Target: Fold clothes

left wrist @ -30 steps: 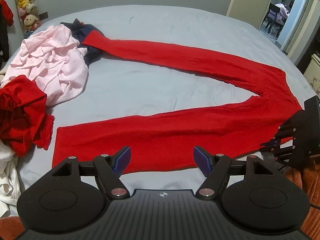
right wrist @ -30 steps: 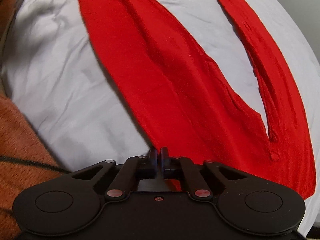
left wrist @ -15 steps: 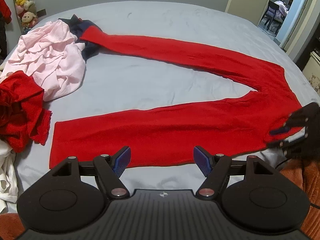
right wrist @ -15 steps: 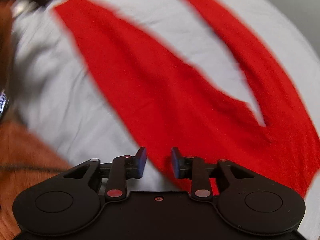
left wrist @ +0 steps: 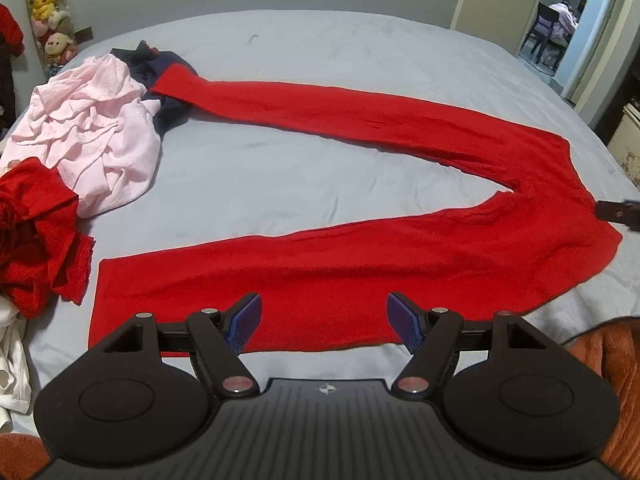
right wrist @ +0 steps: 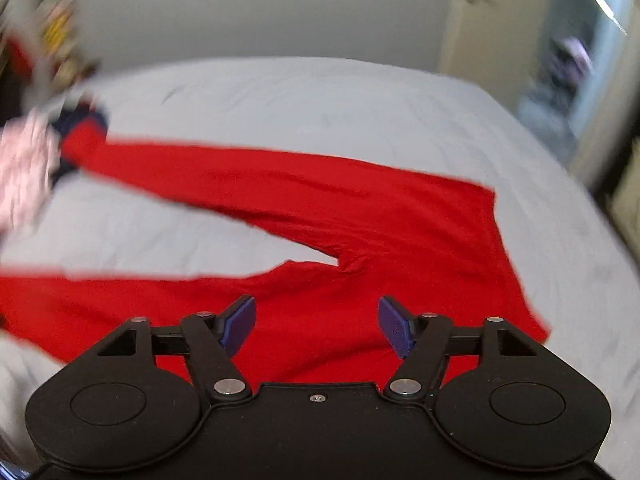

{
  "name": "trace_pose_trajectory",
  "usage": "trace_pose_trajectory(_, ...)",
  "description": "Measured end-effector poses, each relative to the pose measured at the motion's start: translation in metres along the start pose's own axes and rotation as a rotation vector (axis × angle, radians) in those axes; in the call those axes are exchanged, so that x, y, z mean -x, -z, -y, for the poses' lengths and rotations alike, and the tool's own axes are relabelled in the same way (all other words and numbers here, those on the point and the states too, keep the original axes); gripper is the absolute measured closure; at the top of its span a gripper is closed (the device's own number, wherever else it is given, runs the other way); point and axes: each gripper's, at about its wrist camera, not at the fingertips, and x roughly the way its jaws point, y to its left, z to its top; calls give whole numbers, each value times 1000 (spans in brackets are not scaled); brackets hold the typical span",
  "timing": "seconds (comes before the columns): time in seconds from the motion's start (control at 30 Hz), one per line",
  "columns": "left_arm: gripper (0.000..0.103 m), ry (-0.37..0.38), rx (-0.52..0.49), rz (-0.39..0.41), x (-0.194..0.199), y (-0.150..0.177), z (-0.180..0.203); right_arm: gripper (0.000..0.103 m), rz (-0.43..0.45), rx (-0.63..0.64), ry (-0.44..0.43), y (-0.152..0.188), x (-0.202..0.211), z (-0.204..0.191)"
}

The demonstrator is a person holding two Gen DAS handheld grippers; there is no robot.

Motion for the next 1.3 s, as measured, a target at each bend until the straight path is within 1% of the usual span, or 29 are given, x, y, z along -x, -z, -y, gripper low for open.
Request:
trace_pose_trajectory(0.07,35,-3,1,6,0,-1,2,25,29,-21,23,4,8,-6)
trace_pose_trajectory(0.1,35,-6,-2,10,1,-2,3,15,35,-23,44,7,10,-10)
trace_pose_trajectory(0.17,35,-14,-9,17,1,-3,6,12,55,-33,67,14,14,-18)
trace_pose_trajectory(0.23,35,-24,-9,21,1,-3,8,12,73,-35,69,20,16,-23)
trace_pose_trajectory(0.33,35,-27,-8,23,0,-4,10,12,77,-34,107,29,17,-29)
trace_pose_trajectory(0.4,34,-28,-13,28,0,-4,11,12,87,-47,114,34,18,-30)
trace_pose_trajectory(0.53,34,-44,-31,47,3,-3,12,12,87,-89,104,43,17,-27)
trace_pose_trajectory(0.67,34,-40,-14,60,5,-1,11,12,89,-100,104,50,22,-23)
trace_pose_trajectory(0.77,33,-27,1,61,6,-1,10,12,69,-105,91,57,23,-21)
trace_pose_trajectory(0.9,32,-37,-9,70,8,-1,13,12,51,-114,84,63,20,-21)
trace_pose_trajectory(1.13,30,-58,2,97,12,0,15,12,58,-81,92,67,23,-28)
trace_pose_trajectory(1.3,30,-47,12,100,14,1,14,12,66,-74,89,67,26,-30)
